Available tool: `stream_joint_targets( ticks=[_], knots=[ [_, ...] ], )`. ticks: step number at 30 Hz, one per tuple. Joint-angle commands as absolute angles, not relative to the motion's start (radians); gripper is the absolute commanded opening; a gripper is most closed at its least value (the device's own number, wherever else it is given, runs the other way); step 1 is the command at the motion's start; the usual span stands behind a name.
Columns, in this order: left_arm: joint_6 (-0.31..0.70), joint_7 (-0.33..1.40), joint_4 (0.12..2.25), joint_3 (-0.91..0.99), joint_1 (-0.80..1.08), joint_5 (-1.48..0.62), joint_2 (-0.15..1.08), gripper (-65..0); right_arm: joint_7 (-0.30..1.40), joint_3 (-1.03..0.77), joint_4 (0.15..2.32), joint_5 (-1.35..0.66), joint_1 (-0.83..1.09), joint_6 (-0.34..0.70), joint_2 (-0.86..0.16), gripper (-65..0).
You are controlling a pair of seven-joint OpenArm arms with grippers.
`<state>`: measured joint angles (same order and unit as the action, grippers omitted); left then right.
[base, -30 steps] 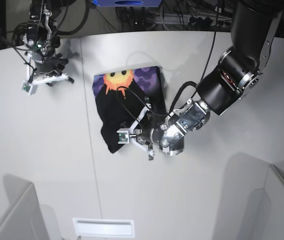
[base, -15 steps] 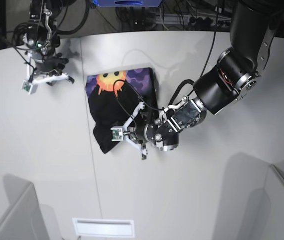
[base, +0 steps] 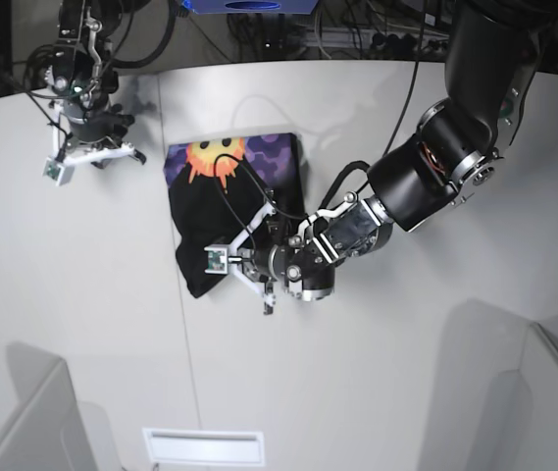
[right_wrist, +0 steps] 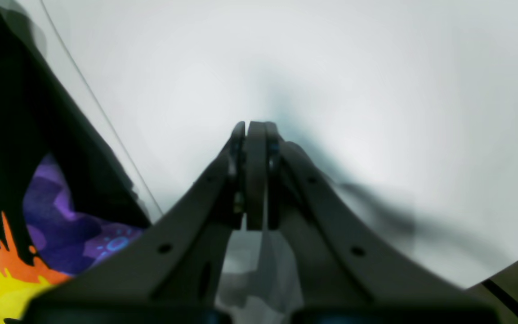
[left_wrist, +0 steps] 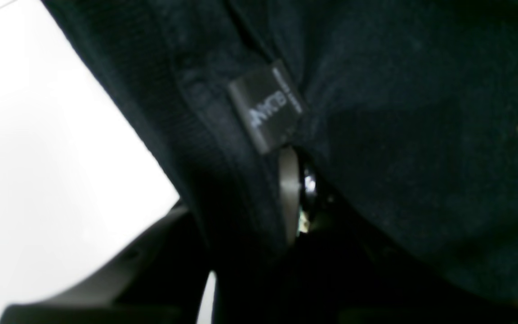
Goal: Fold the T-shirt properly
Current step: 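Grasp the bundle edge with the left gripper and flip it over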
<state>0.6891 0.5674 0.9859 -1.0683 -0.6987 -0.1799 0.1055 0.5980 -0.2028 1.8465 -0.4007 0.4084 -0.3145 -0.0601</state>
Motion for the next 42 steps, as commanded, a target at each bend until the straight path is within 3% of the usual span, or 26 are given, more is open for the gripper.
stream_joint_targets(
  ticks=[1, 19, 26, 30, 37, 42],
  knots=[
    [0.698, 0.593, 0.986, -1.070, -0.716, -0.157, 0.102, -65.0, 0.578, -0.205, 1.867, -0.400, 0.403, -0.309, -0.065, -65.0],
    [0.698, 0.527, 0.987, -1.067, -0.742, -0.157, 0.101, -65.0, 0.578, -0.197, 1.863, -0.400, 0.389, -0.309, -0.065, -65.0],
    [0.698, 0.529, 1.056, -1.059, -0.768, -0.157, 0.102, -31.4, 0.578, -0.196, 1.863, -0.400, 0.389, -0.309, -0.065, -65.0],
    [0.698, 0.529, 1.092, -1.059, -0.792, -0.159, 0.101, -20.6, 0.578, -0.196, 1.863, -0.400, 0.384, -0.309, -0.065, -65.0],
    [0.698, 0.529, 1.119, -1.053, -0.863, -0.160, 0.077, -17.9, 0.578, -0.194, 1.862, -0.400, 0.383, -0.309, -0.065, -65.0],
    [0.698, 0.582, 1.207, -0.889, -0.880, -0.160, 0.079, -18.1, 0.578, -0.193, 1.863, -0.400, 0.383, -0.309, -0.065, -65.0]
  ],
)
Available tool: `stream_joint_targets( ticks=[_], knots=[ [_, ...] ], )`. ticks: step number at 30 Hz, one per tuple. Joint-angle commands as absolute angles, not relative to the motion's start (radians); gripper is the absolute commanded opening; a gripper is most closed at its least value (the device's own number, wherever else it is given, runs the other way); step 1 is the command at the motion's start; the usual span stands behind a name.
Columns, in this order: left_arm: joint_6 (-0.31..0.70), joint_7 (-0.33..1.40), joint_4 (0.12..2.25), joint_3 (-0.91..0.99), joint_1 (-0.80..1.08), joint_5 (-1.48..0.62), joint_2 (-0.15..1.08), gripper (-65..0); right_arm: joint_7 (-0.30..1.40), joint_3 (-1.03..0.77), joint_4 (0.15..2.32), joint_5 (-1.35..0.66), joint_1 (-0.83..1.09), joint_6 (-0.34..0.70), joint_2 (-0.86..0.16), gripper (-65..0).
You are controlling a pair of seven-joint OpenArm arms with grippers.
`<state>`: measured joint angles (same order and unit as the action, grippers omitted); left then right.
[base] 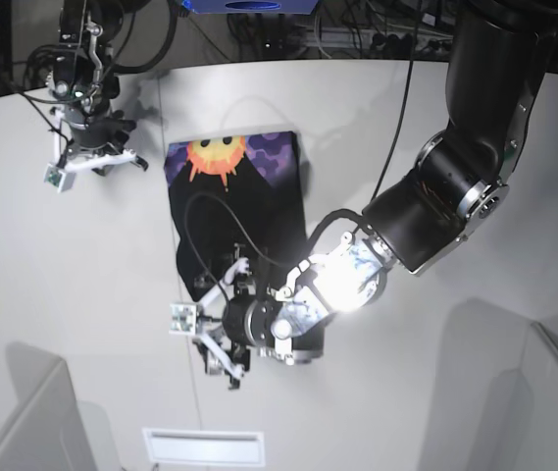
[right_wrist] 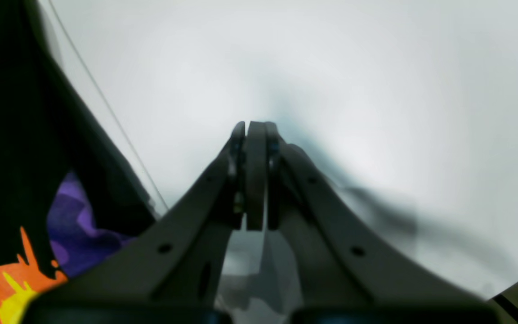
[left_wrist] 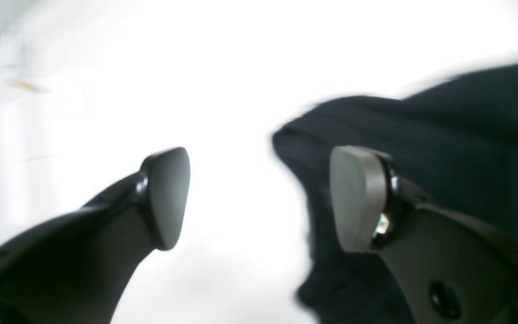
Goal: Fold the T-shirt properly
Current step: 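Grasp the bundle edge with the left gripper and flip it over, then open the left gripper and raise both grippers away from the shirt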
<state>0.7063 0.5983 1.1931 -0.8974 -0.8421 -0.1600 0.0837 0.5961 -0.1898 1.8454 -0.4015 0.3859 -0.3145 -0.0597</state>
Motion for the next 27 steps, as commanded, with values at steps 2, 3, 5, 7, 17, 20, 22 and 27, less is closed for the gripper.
stream_joint_targets(
  ticks=[2, 3, 5, 7, 17, 20, 22, 27],
  knots=[
    [0.698, 0.667, 1.287, -0.791, -0.868, -0.160, 0.081, -18.4, 0.578, -0.174, 1.868, -0.395, 0.383, -0.309, -0.065, -65.0],
    [0.698, 0.707, 1.340, -0.751, -0.855, -0.168, 0.081, -18.6, 0.578, -0.157, 1.870, -0.394, 0.383, -0.309, -0.071, -65.0],
    [0.698, 0.788, 1.474, -0.667, -0.785, -0.162, 0.082, -19.6, 0.570, -0.120, 1.886, -0.392, 0.383, -0.309, -0.079, -65.0],
    [0.698, 0.840, 1.613, -0.573, -0.670, -0.157, 0.108, -27.0, 0.545, -0.084, 1.908, -0.392, 0.389, -0.309, -0.101, -65.0],
    [0.698, 0.707, 1.957, -0.214, -0.067, -0.157, 0.268, -65.0, 0.449, 0.068, 1.957, -0.390, 0.414, -0.306, -0.260, -65.0],
    [0.698, 0.461, 1.948, -0.122, 0.087, -0.157, 0.300, -65.0, 0.361, 0.142, 1.957, -0.390, 0.421, -0.259, -0.348, -65.0],
    [0.698, 0.309, 1.949, -0.084, 0.186, -0.157, 0.331, -65.0, 0.295, 0.166, 1.956, -0.390, 0.438, -0.229, -0.380, -65.0],
    [0.698, 0.117, 1.949, -0.015, 0.375, -0.157, 0.381, -65.0, 0.186, 0.147, 1.954, -0.358, 0.507, -0.191, -0.394, -65.0]
  ],
)
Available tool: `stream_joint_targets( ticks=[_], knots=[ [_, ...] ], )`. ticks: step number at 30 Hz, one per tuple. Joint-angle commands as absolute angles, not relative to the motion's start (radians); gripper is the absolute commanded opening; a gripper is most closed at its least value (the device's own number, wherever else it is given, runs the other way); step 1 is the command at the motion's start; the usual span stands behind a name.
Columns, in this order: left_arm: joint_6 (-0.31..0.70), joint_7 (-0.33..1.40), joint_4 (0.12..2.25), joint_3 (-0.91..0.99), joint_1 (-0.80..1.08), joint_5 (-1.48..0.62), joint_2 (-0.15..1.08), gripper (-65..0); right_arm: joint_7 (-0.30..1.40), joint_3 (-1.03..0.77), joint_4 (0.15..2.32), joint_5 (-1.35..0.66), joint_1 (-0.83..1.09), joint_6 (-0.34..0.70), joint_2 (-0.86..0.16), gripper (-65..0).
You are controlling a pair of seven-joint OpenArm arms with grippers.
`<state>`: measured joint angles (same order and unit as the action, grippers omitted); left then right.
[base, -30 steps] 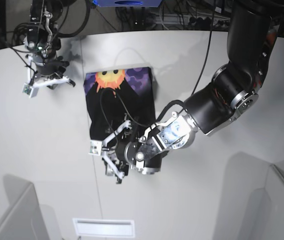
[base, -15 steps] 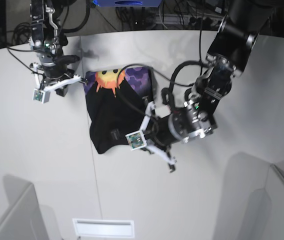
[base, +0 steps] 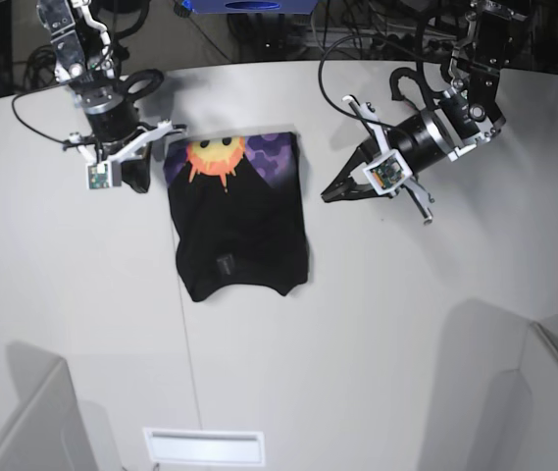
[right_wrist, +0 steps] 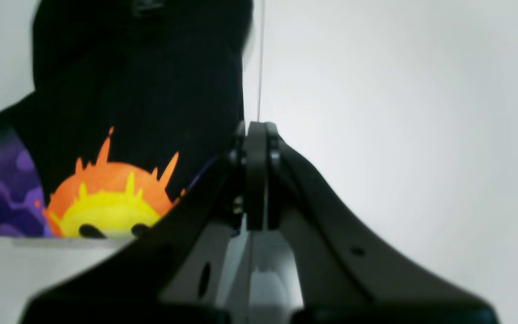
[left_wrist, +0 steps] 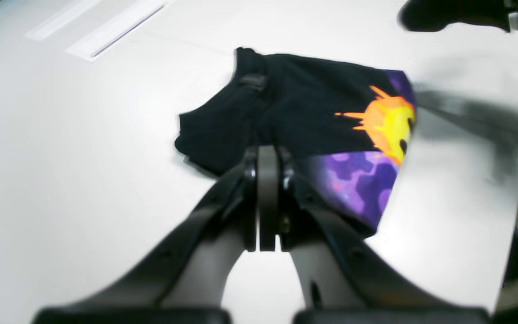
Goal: Fold the T-shirt properly
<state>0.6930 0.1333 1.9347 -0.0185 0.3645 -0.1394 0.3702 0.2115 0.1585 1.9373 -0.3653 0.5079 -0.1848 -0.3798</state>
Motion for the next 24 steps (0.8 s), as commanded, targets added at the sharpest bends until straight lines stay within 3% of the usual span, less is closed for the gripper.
stream_joint_targets(
  ticks=[1, 7, 12, 21, 24],
  knots=[
    [0.698, 0.094, 1.949, 0.001, 0.412, -0.157, 0.384, -65.0, 0.174, 0.140, 1.954, -0.326, 0.527, -0.186, -0.389, -65.0],
    [0.698, -0.079, 1.949, 0.094, 0.651, -0.016, 0.383, -65.0, 0.031, 0.148, 1.962, -0.058, 0.705, -0.183, -0.371, -65.0],
    [0.698, -0.163, 1.949, 0.136, 0.832, 0.061, 0.383, -65.0, -0.076, 0.140, 1.962, 0.030, 0.863, -0.183, -0.357, -65.0],
    [0.698, -0.243, 1.946, 0.205, 1.129, 0.051, 0.380, -65.0, -0.062, 0.150, 1.956, 0.036, 1.098, -0.183, -0.357, -65.0],
    [0.698, -0.243, 1.900, 0.193, 1.188, 0.056, 0.378, -65.0, 0.024, 0.160, 1.948, 0.035, 1.133, -0.183, -0.352, -65.0]
  ],
)
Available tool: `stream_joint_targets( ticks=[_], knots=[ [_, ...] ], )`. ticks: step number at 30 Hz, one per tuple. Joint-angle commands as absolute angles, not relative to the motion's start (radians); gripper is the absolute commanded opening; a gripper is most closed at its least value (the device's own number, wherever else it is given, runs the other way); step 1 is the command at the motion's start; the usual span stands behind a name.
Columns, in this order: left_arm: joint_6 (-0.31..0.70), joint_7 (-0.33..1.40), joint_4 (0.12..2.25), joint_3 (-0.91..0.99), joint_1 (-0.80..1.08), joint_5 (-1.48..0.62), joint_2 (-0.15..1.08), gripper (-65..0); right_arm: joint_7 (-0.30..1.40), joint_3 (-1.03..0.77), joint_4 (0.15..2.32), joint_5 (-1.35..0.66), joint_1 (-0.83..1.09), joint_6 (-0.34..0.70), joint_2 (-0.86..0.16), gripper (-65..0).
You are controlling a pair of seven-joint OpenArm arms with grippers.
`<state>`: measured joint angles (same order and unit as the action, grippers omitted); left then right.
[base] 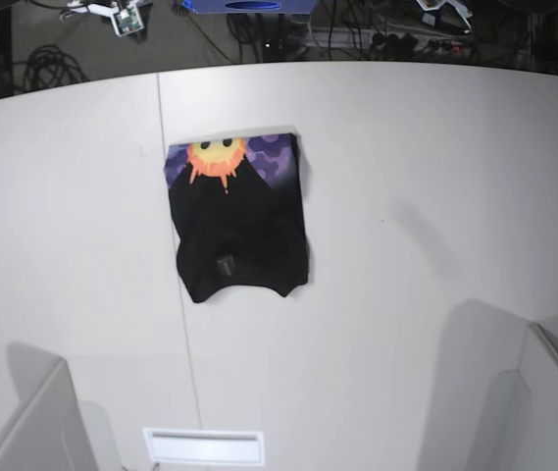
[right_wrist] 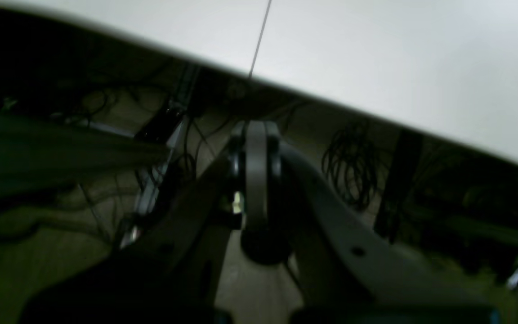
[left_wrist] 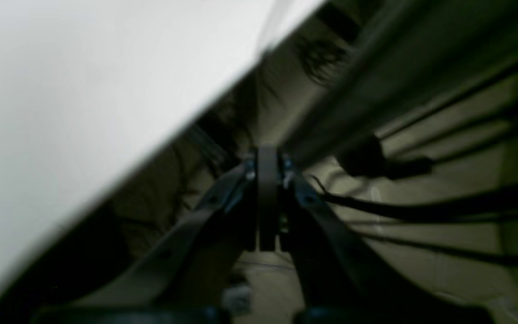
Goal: Fold the T-shirt properly
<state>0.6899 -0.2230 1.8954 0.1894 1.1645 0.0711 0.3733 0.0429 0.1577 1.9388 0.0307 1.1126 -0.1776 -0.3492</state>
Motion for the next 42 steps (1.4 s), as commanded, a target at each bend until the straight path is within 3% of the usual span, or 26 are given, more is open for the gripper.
stream_joint_targets(
  ticks=[1, 10, 18, 22, 25, 28, 32, 35, 38, 42],
  knots=[
    [0.698, -0.243, 1.877, 0.188, 1.198, 0.051, 0.377, -65.0, 0.056, 0.182, 1.946, 0.035, 1.138, -0.183, -0.349, -65.0],
    [0.698, -0.245, 1.552, 0.071, 1.122, 0.058, 0.360, -65.0, 0.355, 0.407, 1.802, 0.035, 1.041, -0.183, -0.351, -65.0],
    [0.698, -0.249, 1.182, 0.064, 0.943, 0.059, 0.265, -65.0, 0.378, 0.578, 1.429, 0.031, 0.862, -0.183, -0.349, -65.0],
    [0.698, -0.252, 0.946, 0.064, 0.831, 0.059, 0.213, -65.0, 0.371, 0.656, 1.216, -0.111, 0.720, -0.180, -0.351, -65.0],
    [0.698, -0.257, 0.754, 0.064, 0.728, 0.059, 0.185, -65.0, 0.325, 0.776, 1.035, -0.274, 0.585, -0.148, -0.361, -65.0],
    [0.698, -0.355, 0.572, 0.065, 0.639, 0.058, 0.170, -65.0, 0.269, 0.900, 0.826, -0.406, 0.461, -0.039, -0.341, -65.0],
    [0.698, -0.466, 0.269, 0.064, 0.479, 0.061, 0.153, -65.0, 0.114, 0.938, 0.467, -0.519, 0.340, 0.111, -0.245, -65.0],
    [0.698, -0.487, 0.067, 0.064, 0.332, 0.061, 0.153, -65.0, -0.091, 0.926, 0.232, -0.529, 0.275, 0.151, -0.171, -65.0],
    [0.698, -0.484, 0.030, 0.064, 0.255, 0.061, 0.153, -65.0, -0.288, 0.926, 0.113, -0.532, 0.229, 0.150, -0.128, -65.0],
    [0.698, -0.483, 0.073, 0.064, 0.240, 0.153, 0.153, -65.0, -0.321, 0.923, 0.096, -0.535, 0.200, 0.148, -0.119, -65.0]
  ],
)
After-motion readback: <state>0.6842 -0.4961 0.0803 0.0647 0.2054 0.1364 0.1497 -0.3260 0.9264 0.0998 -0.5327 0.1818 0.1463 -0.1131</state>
